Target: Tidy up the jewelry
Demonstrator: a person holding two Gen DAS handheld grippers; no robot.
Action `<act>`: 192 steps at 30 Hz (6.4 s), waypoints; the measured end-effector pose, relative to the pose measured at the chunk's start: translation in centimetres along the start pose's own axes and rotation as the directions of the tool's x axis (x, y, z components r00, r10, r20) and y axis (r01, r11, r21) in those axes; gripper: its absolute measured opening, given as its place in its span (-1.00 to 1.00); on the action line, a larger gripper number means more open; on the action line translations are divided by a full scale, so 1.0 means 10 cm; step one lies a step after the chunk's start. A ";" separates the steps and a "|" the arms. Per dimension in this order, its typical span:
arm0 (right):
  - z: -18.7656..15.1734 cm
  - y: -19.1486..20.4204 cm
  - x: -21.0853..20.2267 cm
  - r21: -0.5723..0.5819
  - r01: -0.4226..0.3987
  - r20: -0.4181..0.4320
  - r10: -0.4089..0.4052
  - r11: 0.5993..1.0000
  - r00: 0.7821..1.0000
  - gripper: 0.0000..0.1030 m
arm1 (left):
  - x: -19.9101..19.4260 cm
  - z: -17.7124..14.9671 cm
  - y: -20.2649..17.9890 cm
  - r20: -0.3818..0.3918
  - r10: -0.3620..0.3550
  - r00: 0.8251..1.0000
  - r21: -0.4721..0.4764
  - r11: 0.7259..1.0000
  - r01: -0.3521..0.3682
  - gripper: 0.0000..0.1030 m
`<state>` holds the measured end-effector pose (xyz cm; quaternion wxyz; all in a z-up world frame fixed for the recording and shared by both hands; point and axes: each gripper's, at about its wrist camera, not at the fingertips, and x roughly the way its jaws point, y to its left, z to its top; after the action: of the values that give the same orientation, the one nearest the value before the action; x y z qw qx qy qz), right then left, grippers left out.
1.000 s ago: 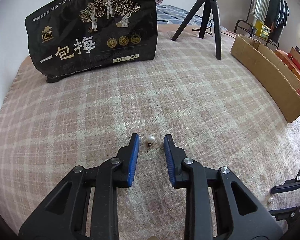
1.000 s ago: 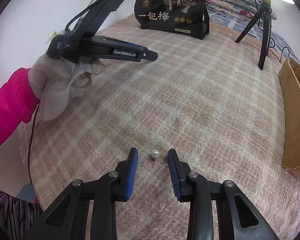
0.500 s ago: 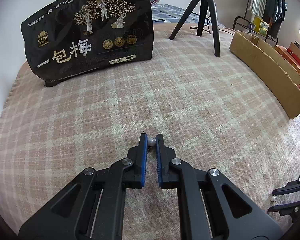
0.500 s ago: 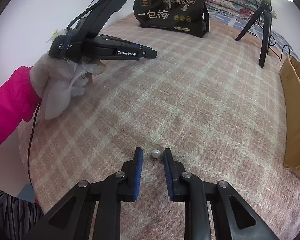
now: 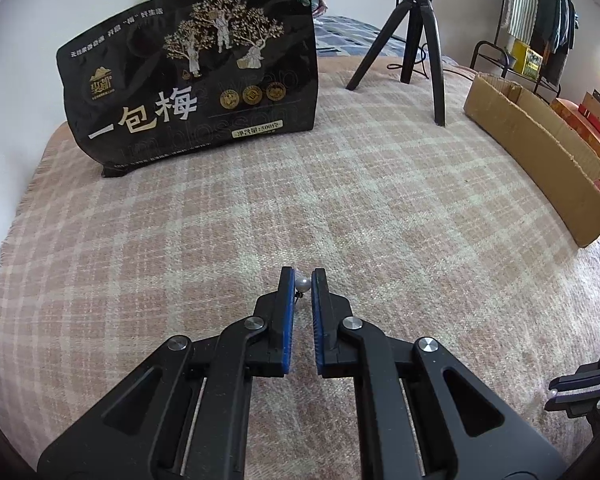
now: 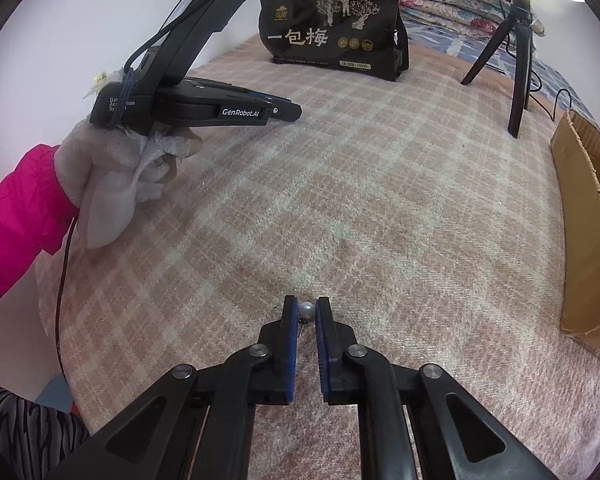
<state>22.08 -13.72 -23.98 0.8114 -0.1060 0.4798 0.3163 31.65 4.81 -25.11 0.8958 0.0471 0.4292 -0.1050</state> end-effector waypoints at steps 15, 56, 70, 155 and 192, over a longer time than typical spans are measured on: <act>0.00 -0.26 -0.57 0.071 0.045 0.106 -0.052 0.996 0.993 -0.87 | -0.59 0.24 -0.29 0.111 -0.054 0.992 0.008 0.999 0.053 -0.88; -0.32 -1.60 -1.77 0.349 0.224 0.232 -0.316 0.910 0.920 -0.87 | -0.73 1.17 -1.91 0.213 -0.233 0.949 0.129 0.969 0.209 -0.88; -0.09 -1.86 -1.61 0.369 0.266 0.209 -0.358 0.891 0.910 -0.87 | -0.34 1.50 -2.23 0.185 -0.229 0.956 0.123 0.970 0.209 -0.88; -0.47 -1.04 -2.61 0.482 0.534 0.152 -0.667 0.694 0.729 0.99 | -2.28 0.73 -2.06 0.340 -0.101 0.935 0.140 0.989 0.056 0.68; -0.69 -1.04 -2.50 0.561 0.526 0.180 -0.715 0.639 0.675 0.99 | -2.37 0.19 -2.25 0.311 -0.122 0.943 0.162 0.984 0.074 0.99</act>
<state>15.04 -35.38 -7.74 0.9480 -0.0057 0.3023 -0.0996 13.50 -13.97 -5.34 0.9412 0.0744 0.2712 -0.1873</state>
